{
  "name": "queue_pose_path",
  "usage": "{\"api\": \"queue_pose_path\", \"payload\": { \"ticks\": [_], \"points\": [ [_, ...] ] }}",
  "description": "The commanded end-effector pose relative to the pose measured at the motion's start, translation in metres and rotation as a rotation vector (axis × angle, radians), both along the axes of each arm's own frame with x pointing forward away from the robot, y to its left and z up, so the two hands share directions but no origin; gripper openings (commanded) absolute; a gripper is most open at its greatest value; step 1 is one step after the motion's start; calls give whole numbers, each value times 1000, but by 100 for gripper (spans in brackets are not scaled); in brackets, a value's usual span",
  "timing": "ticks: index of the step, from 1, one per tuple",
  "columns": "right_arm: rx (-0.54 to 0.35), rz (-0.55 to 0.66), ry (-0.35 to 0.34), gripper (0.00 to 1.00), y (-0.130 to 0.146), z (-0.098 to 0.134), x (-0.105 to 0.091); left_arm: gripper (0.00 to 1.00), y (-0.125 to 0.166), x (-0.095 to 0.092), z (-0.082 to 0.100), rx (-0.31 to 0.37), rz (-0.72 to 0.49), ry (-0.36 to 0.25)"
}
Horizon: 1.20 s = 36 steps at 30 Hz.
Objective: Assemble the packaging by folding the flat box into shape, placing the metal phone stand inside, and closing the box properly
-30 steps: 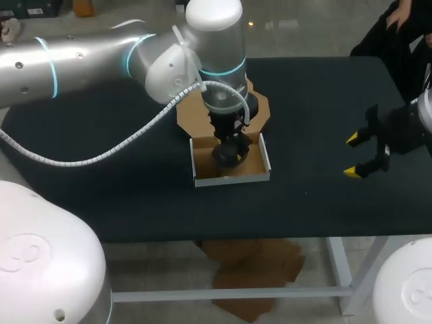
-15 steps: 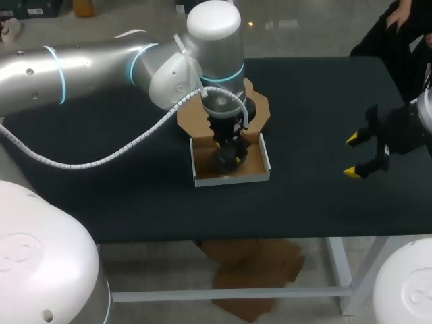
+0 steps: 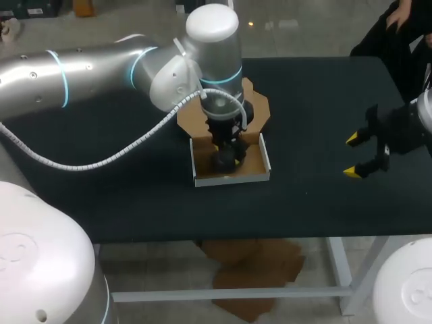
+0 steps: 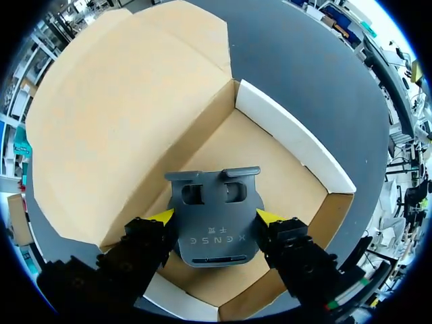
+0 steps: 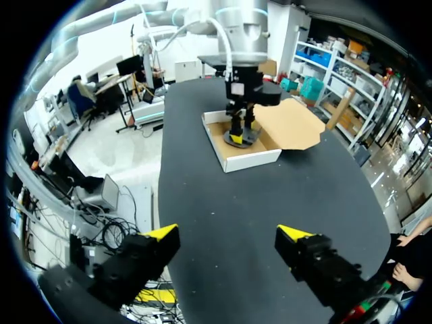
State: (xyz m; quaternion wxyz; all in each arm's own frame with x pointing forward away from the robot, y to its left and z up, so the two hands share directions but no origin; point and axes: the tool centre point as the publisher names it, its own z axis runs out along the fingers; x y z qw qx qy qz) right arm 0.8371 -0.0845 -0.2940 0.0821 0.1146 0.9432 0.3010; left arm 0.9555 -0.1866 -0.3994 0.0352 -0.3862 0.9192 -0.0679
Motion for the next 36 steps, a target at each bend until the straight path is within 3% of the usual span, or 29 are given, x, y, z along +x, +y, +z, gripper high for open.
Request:
{"api": "queue_pose_path", "payload": {
  "ticks": [1, 2, 3, 4, 6, 7, 8, 10, 19, 24, 30, 36],
  "points": [
    [2, 1, -1, 100, -1, 1, -1, 0, 0, -1, -1, 4, 2, 2],
    [2, 1, -1, 100, -1, 1, -1, 0, 0, -2, -1, 4, 2, 4],
    [2, 1, -1, 100, -1, 1, -1, 7, 0, -2, -2, 5, 3, 4],
    [2, 1, -1, 100, -1, 1, -1, 35, 0, -3, -3, 6, 3, 5],
    [2, 1, -1, 100, -1, 1, -1, 57, 1, -3, -3, 8, 5, 4],
    [2, 1, -1, 100, -1, 1, -1, 77, 1, -3, -3, 8, 6, 4],
    [2, 1, -1, 100, -1, 1, -1, 90, 1, -3, -3, 8, 8, 4],
    [2, 1, -1, 100, -1, 1, -1, 100, 1, -5, -1, 6, 10, 1],
    [2, 1, -1, 100, -1, 1, -1, 100, 3, -11, 12, -4, 41, -16],
    [2, 1, -1, 100, -1, 1, -1, 100, 5, -18, 28, -10, 140, -15],
    [2, 1, -1, 100, -1, 1, -1, 100, 6, -15, 44, -33, 320, 66],
    [2, 1, -1, 100, -1, 1, -1, 100, 6, -15, 44, -33, 320, 66]
  ]
}}
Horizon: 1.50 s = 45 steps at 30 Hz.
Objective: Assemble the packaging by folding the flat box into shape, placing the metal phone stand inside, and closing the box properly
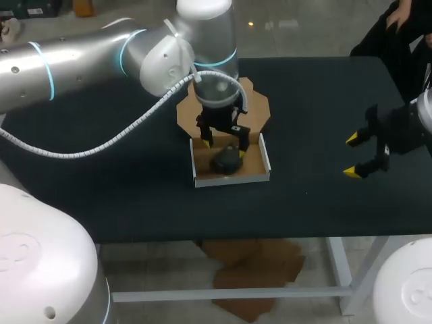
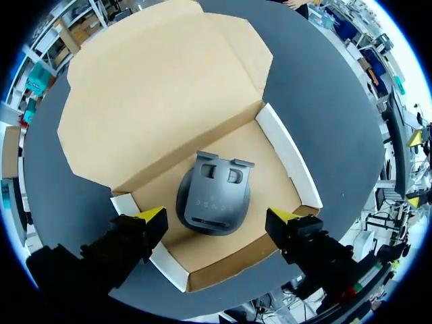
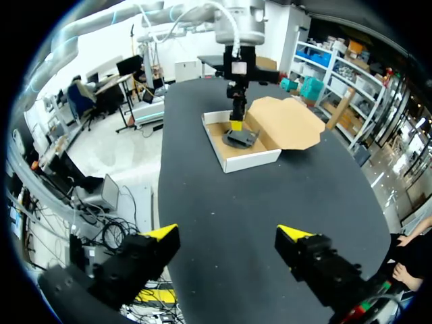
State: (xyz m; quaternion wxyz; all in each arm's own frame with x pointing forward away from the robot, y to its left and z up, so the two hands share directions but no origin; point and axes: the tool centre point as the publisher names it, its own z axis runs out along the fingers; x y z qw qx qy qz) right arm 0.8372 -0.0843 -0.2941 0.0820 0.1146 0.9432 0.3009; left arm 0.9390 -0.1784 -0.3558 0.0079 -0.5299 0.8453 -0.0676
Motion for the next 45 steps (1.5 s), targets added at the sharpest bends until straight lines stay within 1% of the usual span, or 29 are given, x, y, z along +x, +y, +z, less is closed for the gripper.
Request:
{"api": "queue_pose_path", "payload": {
  "ticks": [1, 8, 9, 10, 11, 14, 18, 19, 23, 28, 29, 31, 32, 37, 45],
  "points": [
    [3, 1, -1, 100, -1, 1, -1, 100, -2, 1, 0, 8, 1, 3],
    [3, 1, -1, 100, -1, 1, -1, 100, -2, 1, 0, 8, 1, 3],
    [3, 1, -1, 100, -1, 1, -1, 100, -1, 4, 0, 4, 62, 19],
    [3, 1, -1, 100, -1, 1, -1, 100, 0, 4, -1, 9, 82, 23],
    [3, 1, -1, 100, -1, 1, -1, 100, 1, 5, -4, 15, 152, 24],
    [3, 1, -1, 100, -1, 1, -1, 100, 1, 3, -10, 10, 233, 47],
    [3, 1, -1, 100, -1, 1, -1, 100, -2, 0, -15, 7, 302, 42],
    [3, 1, -1, 100, -1, 1, -1, 100, -2, 0, -16, -5, 320, 50],
    [3, 1, -1, 100, -1, 1, -1, 100, -4, -2, -18, -22, 343, 55],
    [3, 1, -1, 100, -1, 1, -1, 100, -7, -9, -21, -18, 364, 30],
    [3, 1, -1, 100, -1, 1, -1, 100, -8, -11, -21, -25, 362, 43],
    [3, 1, -1, 100, -1, 1, -1, 100, -10, -14, -21, -21, 376, 36],
    [3, 1, -1, 100, -1, 1, -1, 100, -11, -14, -22, -21, 381, 43],
    [3, 1, -1, 100, -1, 1, -1, 100, -15, -20, -25, 6, 414, 43],
    [3, 1, -1, 100, -1, 1, -1, 100, -25, -30, -35, 50, 425, 36]
  ]
}}
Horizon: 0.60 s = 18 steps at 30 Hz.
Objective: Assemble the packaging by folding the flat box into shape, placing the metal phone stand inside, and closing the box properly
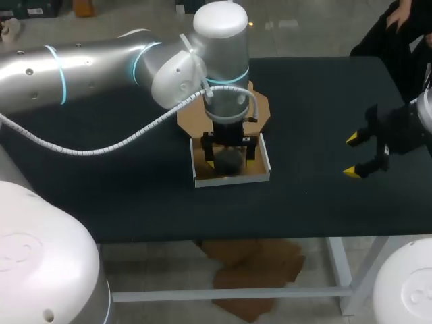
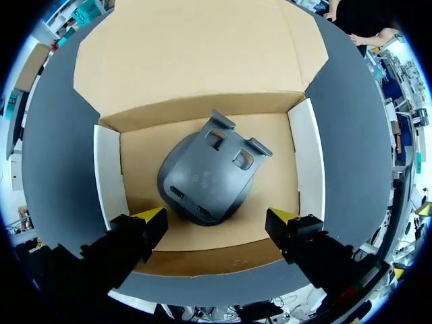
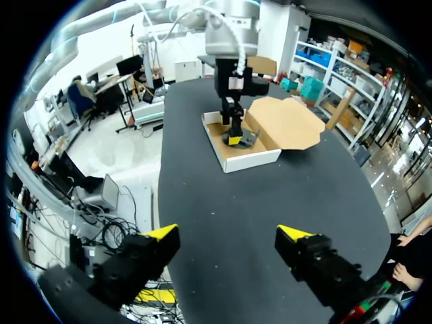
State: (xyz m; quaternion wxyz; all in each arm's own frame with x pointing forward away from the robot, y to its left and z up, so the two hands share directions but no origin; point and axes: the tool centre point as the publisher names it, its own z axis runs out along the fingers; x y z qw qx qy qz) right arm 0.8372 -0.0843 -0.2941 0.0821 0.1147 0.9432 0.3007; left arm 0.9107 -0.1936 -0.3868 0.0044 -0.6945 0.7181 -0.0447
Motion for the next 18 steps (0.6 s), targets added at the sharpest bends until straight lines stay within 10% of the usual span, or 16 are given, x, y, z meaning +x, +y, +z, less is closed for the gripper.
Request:
{"api": "queue_pose_path", "payload": {
  "ticks": [1, 18],
  "points": [
    [3, 1, -1, 100, -1, 1, -1, 100, -10, -3, -4, 38, 9, -6],
    [3, 1, -1, 100, -1, 1, -1, 100, -8, -46, -7, 61, 30, 8]
  ]
}}
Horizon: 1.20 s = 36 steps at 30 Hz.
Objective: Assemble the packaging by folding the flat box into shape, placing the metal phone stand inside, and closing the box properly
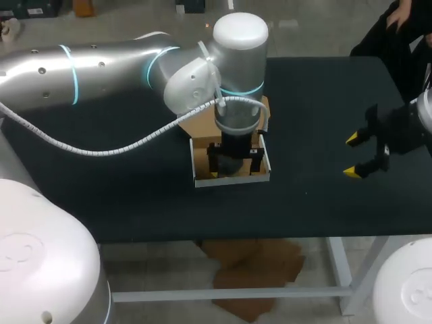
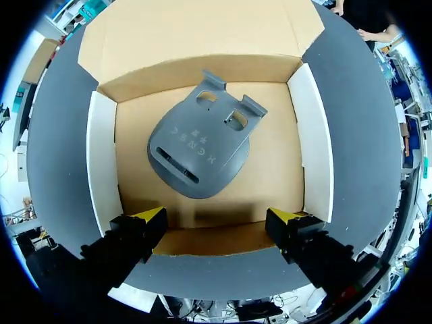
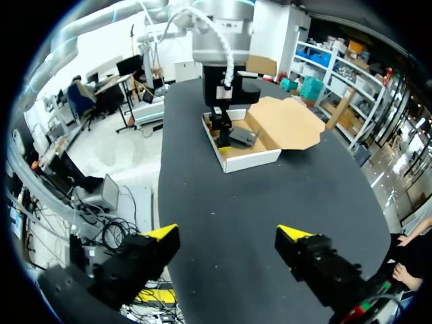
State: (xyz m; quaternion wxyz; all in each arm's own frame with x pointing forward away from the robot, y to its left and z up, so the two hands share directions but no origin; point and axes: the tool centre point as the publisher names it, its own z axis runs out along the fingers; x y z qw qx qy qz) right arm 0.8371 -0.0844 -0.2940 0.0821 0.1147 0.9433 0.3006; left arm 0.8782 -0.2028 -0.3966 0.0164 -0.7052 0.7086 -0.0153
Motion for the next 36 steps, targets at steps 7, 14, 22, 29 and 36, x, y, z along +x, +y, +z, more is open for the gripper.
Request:
{"api": "queue_pose_path", "payload": {
  "ticks": [7, 14, 22, 29, 36],
  "points": [
    [3, 2, -1, 100, -1, 1, -1, 100, 1, -32, -1, 9, 2, -7],
    [3, 2, -1, 100, -1, 1, -1, 100, 2, -47, -2, 7, 35, 2],
    [3, 2, -1, 100, -1, 1, -1, 100, 1, -66, -2, 14, 62, 21],
    [3, 2, -1, 100, -1, 1, -1, 100, 0, -83, 1, 16, 69, 20],
    [3, 2, -1, 100, -1, 1, -1, 100, 0, -87, 2, 34, 78, 4]
  ]
}}
